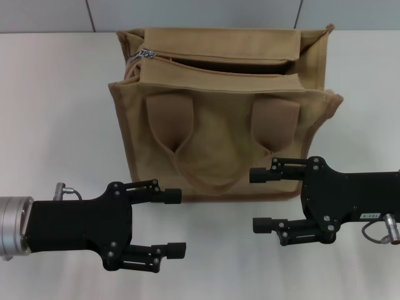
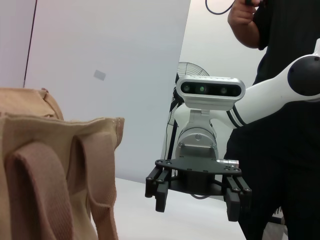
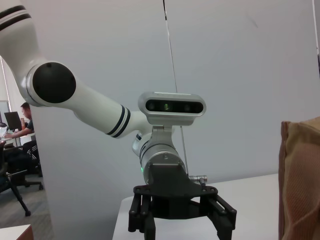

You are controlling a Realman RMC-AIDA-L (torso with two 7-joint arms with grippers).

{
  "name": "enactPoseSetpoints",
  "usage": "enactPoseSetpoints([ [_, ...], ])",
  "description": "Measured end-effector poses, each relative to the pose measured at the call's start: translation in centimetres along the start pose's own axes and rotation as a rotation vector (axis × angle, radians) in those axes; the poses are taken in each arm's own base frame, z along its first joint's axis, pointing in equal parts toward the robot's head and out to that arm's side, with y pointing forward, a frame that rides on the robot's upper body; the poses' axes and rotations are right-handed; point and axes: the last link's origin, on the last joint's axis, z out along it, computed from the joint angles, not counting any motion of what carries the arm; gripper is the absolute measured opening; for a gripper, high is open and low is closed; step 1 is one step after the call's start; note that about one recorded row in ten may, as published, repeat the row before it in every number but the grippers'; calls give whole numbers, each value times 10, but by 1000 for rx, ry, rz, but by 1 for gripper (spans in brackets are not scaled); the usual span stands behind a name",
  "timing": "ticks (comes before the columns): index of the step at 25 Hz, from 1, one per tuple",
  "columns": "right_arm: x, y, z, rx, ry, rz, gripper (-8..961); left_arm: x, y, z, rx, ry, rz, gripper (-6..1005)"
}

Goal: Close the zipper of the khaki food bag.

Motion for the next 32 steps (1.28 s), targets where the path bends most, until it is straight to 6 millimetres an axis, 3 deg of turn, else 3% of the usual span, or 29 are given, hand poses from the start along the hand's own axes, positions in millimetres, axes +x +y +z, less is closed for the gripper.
enactPoseSetpoints([
  [16, 0, 0, 0, -1, 0, -4, 744, 0, -1, -7, 48, 25, 6, 827],
  [19, 1, 1, 0, 2, -1, -2, 745, 1, -3, -20, 124, 60, 9, 826],
  [20, 1, 1, -1, 4, -2, 0, 745, -1, -2, -37, 221, 98, 29, 826],
  [23, 1, 1, -1, 6, -3, 1, 744, -2, -2, -57, 346, 138, 67, 826],
  [25, 2, 2, -1, 7, -3, 2, 744, -5, -6, -77, 523, 181, 112, 826],
  [29, 2, 2, -1, 5, -3, 1, 745, -7, -15, -83, 639, 202, 131, 823],
  [32, 1, 1, 0, 3, -3, -1, 745, -3, -30, -75, 668, 197, 135, 809],
])
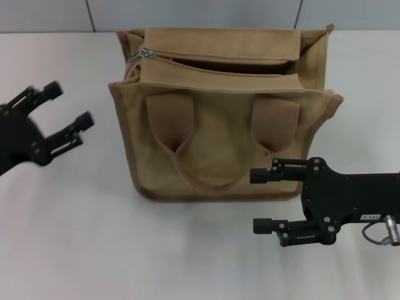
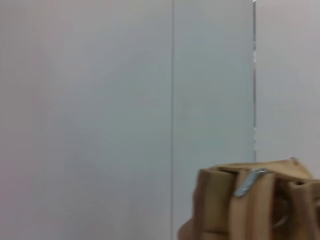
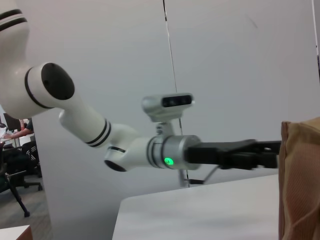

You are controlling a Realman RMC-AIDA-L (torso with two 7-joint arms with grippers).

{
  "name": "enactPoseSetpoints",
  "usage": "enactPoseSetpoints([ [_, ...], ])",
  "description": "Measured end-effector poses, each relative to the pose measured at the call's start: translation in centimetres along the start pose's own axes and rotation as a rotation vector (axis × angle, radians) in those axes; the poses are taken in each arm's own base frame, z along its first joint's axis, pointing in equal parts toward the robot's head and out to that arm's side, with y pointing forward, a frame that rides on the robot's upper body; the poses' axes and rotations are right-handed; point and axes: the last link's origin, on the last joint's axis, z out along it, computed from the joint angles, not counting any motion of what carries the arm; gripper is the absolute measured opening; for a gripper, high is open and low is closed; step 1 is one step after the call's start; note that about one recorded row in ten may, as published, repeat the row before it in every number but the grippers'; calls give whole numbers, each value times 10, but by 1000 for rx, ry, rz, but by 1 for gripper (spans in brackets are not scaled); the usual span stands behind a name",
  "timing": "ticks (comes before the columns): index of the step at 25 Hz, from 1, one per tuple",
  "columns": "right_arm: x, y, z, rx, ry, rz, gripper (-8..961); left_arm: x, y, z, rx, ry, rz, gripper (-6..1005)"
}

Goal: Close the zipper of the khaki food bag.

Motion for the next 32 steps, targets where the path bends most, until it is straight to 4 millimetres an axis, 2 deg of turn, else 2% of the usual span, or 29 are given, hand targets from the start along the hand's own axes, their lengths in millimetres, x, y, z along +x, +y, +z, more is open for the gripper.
enactPoseSetpoints([
  [2, 0, 0, 0, -2, -1, 0, 745, -1, -6, 14, 14, -16, 1, 800],
  [3, 0, 1, 0, -4, -2, -1, 745, -2, -10, 27, 12, -25, 3, 796],
  [4, 0, 1, 0, -4, -2, -1, 745, -2, -10, 27, 12, -25, 3, 791],
  [8, 0, 2, -2, -2, -5, 1, 744, 1, -12, 60, -42, -58, 39, 774],
  [9, 0, 2, -2, -2, -5, 1, 744, 1, -12, 60, -42, -58, 39, 769],
  [12, 0, 2, -2, -1, -6, 3, 744, 3, -12, 78, -69, -74, 52, 756],
  [17, 0, 2, -2, 1, -9, 3, 744, 5, -15, 85, -62, -70, 71, 734],
  [23, -4, 2, -2, -4, -34, -1, 744, 14, -11, 75, -77, 14, 55, 707],
  [28, -11, 2, -3, -12, -78, -9, 745, 19, -6, 70, -109, 48, 50, 492],
  [32, -17, 3, -4, -17, -117, -18, 745, 21, -5, 69, -119, 64, 50, 246],
])
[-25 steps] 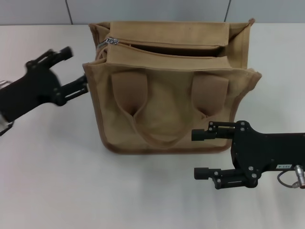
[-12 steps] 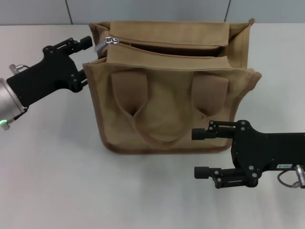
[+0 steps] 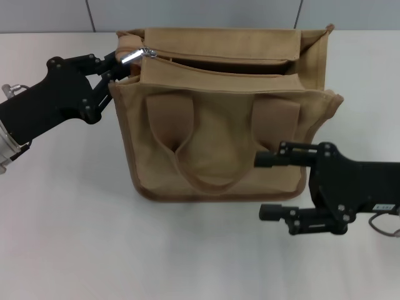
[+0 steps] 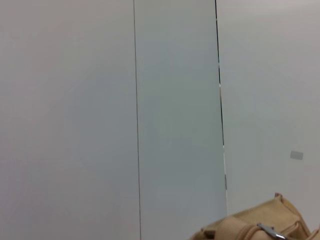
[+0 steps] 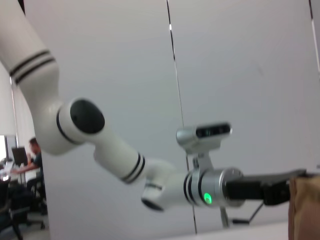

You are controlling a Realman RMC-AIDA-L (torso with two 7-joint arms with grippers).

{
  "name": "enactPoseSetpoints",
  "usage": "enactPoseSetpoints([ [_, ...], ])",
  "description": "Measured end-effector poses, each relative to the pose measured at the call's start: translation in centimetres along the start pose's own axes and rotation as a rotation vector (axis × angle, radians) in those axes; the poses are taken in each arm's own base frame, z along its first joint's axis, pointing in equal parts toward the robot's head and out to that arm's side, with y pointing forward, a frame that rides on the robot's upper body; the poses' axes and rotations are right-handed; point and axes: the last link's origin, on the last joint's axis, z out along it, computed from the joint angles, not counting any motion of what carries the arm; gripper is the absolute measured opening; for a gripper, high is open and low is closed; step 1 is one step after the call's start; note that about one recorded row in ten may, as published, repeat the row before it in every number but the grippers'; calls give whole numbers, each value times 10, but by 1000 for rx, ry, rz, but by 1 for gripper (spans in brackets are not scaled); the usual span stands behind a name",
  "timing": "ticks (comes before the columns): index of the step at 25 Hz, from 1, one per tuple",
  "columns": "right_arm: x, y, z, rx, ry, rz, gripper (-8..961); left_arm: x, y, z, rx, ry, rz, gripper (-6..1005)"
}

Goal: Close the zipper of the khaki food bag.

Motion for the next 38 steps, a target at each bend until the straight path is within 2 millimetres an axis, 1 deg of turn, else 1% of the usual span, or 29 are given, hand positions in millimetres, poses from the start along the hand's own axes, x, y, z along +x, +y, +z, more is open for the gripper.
enactPoseSetpoints([
  [4, -9, -3, -1, 22, -68, 11, 745, 5, 0, 1, -3, 33, 4, 75],
  [5, -16, -6, 0, 33, -103, 49, 745, 8, 0, 1, -6, 52, 6, 32],
  [7, -19, -8, 0, 33, -119, 73, 745, 10, 1, 1, -10, 63, 7, 29],
  [11, -35, -23, 8, 16, -146, 212, 744, 15, 4, 4, -41, 96, 11, 24],
  [14, -46, -38, 16, 18, -146, 335, 744, 19, 4, 9, -60, 110, -19, 25],
  [15, -50, -44, 20, 22, -143, 378, 744, 21, 3, 12, -66, 117, -40, 26],
  [16, -55, -55, 26, 39, -131, 443, 744, 26, 1, 17, -78, 125, -70, 26],
  [18, -56, -59, 29, 46, -125, 464, 744, 27, 0, 19, -82, 125, -80, 27],
  [21, -59, -71, 40, 77, -108, 518, 745, 29, -3, 23, -85, 122, -93, 28],
  [25, -59, -81, 57, 90, -46, 546, 744, 29, -2, 22, -85, 127, -99, 30],
  [26, -58, -83, 65, 90, -17, 547, 732, 29, -1, 21, -84, 129, -100, 30],
  [27, -58, -83, 65, 90, -17, 547, 720, 29, -1, 21, -84, 129, -100, 31],
  [32, -58, -89, 83, 87, 44, 535, 661, 29, 0, 21, -87, 131, -98, 33],
  [36, -59, -96, 93, 108, 74, 527, 613, 29, 2, 26, -100, 137, -101, 35],
  [38, -59, -97, 95, 112, 81, 526, 525, 30, 2, 27, -103, 140, -104, 35],
])
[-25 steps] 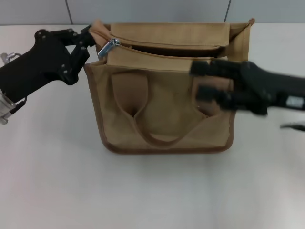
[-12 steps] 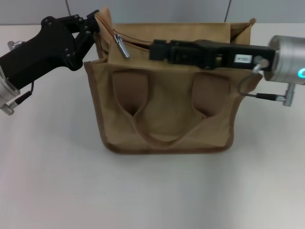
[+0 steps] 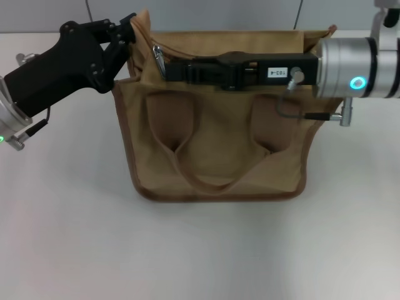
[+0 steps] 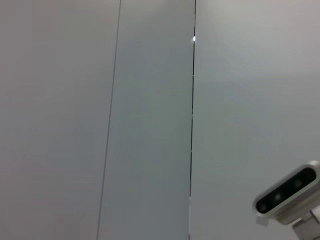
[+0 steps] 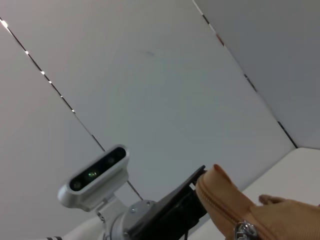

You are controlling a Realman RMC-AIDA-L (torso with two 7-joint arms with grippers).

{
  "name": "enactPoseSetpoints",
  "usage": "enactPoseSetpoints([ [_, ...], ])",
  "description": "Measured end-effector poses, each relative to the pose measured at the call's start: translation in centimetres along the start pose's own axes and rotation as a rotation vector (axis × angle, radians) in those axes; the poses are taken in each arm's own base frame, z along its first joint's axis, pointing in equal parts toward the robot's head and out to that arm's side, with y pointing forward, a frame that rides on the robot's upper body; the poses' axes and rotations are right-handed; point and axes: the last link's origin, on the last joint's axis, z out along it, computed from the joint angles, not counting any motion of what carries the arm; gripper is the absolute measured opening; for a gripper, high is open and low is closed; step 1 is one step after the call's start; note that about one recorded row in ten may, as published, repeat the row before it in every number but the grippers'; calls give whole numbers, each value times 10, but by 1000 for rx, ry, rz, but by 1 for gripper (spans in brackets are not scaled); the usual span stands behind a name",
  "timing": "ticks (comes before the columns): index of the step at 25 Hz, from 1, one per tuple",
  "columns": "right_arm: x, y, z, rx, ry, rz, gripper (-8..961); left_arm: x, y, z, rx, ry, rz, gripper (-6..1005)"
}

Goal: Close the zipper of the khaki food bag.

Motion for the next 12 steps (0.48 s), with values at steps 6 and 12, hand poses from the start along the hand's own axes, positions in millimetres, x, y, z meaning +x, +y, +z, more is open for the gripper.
enactPoseSetpoints([
  [6, -2, -3, 11, 23, 26, -11, 334, -1, 4, 12, -30, 20, -12, 38],
  [12, -6, -5, 16, 33, 24, -17, 294, -5, 10, 28, -54, 50, -23, 40],
])
